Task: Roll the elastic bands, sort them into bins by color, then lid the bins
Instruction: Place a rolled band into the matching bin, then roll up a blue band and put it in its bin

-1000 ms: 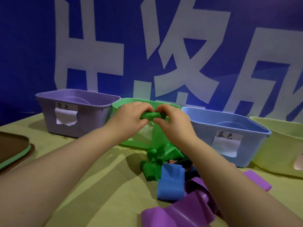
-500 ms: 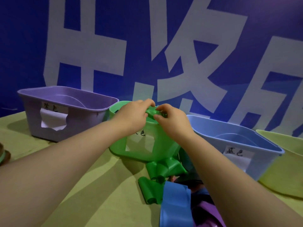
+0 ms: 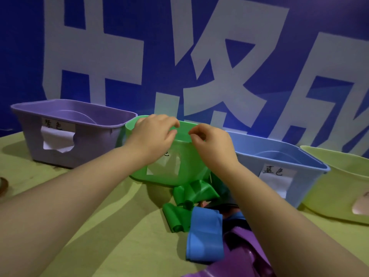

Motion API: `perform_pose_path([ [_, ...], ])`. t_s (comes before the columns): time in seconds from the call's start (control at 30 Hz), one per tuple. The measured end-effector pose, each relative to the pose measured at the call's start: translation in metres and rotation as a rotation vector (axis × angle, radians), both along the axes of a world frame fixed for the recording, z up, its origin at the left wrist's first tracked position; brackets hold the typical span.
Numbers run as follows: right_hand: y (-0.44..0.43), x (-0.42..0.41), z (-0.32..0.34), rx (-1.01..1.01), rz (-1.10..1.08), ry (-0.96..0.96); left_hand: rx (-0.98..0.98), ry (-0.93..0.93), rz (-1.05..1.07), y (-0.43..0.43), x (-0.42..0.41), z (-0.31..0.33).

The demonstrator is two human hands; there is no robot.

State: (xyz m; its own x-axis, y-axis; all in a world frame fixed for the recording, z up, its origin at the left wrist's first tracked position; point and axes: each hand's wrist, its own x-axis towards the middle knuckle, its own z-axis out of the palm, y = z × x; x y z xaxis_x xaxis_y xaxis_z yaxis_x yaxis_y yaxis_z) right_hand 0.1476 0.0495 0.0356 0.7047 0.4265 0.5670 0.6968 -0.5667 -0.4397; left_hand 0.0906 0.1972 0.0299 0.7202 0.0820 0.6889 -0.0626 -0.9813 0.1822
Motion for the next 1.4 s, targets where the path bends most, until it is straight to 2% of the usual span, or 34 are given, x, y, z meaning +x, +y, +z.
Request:
perform_pose_path([
  [0.1, -0.023, -0.013, -0.007, 0.020, -0.001, -0.007, 0.107, -0.137, -0.092, -0.023, -0.017, -0.013],
  [0.3, -0.065, -0.040, -0.023, 0.051, -0.043, 0.060, 0.076, 0.123, -0.176, -0.080, -0.040, -0.039],
  [0.57, -0.125, -0.065, -0.039, -0.040, -0.035, 0.163, 0.063, 0.173, -0.237, -0.143, -0.063, -0.057],
  [0.67, -0.148, -0.069, -0.047, -0.064, -0.076, 0.192, 0.060, 0.183, -0.136, -0.160, -0.068, -0.058],
  [0.77, -0.168, -0.070, -0.056, -0.045, -0.096, 0.232, 0.165, 0.445, 0.093, -0.161, -0.072, -0.059],
  [0.87, -0.180, -0.069, -0.063, -0.036, -0.075, 0.261, 0.209, 0.606, 0.182, -0.161, -0.075, -0.066],
  [1.13, -0.181, -0.065, -0.068, -0.030, -0.038, 0.266, 0.237, 0.675, 0.273, -0.159, -0.073, -0.065],
  [1.33, -0.182, -0.067, -0.067, -0.050, -0.027, 0.261, 0.167, 0.529, 0.205, -0.158, -0.070, -0.053],
  [1.4, -0.182, -0.067, -0.068, -0.069, -0.027, 0.244, 0.177, 0.580, 0.172, -0.155, -0.067, -0.052],
])
